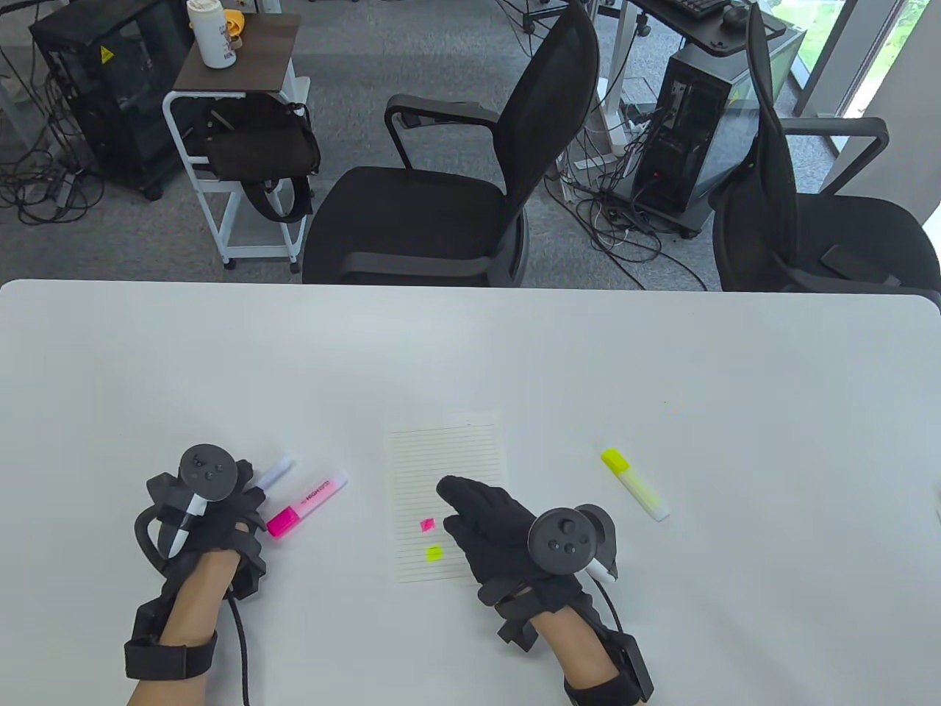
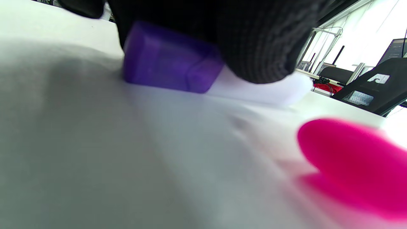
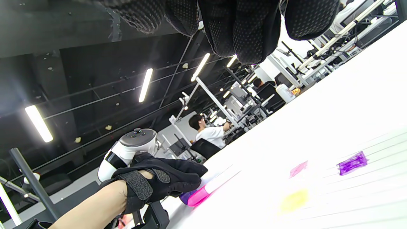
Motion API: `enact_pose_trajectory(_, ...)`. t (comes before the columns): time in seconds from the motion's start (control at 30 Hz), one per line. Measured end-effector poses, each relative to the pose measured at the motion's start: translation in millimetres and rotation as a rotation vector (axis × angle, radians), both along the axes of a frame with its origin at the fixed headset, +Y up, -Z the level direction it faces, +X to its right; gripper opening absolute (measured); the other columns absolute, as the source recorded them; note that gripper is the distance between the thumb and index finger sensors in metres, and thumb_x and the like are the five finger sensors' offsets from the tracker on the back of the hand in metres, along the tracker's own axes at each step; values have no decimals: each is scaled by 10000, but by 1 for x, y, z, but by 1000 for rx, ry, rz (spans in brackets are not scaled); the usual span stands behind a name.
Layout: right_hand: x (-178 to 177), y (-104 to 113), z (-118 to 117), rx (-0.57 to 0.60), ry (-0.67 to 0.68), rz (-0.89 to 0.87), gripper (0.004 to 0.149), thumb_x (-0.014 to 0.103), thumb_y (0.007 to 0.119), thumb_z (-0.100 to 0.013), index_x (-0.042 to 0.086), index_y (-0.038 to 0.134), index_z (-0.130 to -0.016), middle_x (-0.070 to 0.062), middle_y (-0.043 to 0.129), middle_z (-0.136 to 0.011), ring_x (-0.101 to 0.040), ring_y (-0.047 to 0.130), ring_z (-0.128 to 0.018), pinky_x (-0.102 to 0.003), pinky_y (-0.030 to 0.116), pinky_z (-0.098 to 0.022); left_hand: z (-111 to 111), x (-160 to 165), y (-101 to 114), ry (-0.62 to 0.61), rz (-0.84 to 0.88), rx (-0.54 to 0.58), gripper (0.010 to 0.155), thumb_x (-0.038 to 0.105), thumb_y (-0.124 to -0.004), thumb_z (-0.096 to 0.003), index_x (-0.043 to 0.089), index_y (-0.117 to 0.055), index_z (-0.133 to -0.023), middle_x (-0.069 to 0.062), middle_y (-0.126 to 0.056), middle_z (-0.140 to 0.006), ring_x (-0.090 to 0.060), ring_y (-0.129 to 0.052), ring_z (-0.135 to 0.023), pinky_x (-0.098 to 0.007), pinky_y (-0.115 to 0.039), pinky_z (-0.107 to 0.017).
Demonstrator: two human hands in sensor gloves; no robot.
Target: Apply highlighter ink on paper
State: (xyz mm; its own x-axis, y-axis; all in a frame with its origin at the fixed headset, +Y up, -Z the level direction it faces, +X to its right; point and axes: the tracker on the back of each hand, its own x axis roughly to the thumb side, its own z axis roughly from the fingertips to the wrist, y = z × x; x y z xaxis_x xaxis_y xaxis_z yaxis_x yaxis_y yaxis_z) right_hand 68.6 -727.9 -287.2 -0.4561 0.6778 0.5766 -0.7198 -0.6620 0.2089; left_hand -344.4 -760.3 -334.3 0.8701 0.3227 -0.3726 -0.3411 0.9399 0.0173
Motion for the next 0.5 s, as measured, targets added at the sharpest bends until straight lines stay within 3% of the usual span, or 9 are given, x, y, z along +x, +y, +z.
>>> enact_pose_trajectory(0.27,2,0,-1,-2,-4,-14,518,424,636,-659,254,495,-1128,-146,606,-1140,-468,687,-941,-671,560,-701,17,12,34,-59,44,250,633,458,-879,-403,261,-741,-989,-22,-801,-997,-357,-790,-919,-657,-563,-695)
enact_pose_trajectory(0.5,3,0,-1,-5,-4,-17,524,426,634,-659,249,490,-1131,-151,600,-1142,-471,680,-944,-672,556,-700,38,36,57,-245,251,539,633,506,-830,-425,265,-724,-1001,-20,-786,-1013,-354,-776,-934,-668,-561,-691)
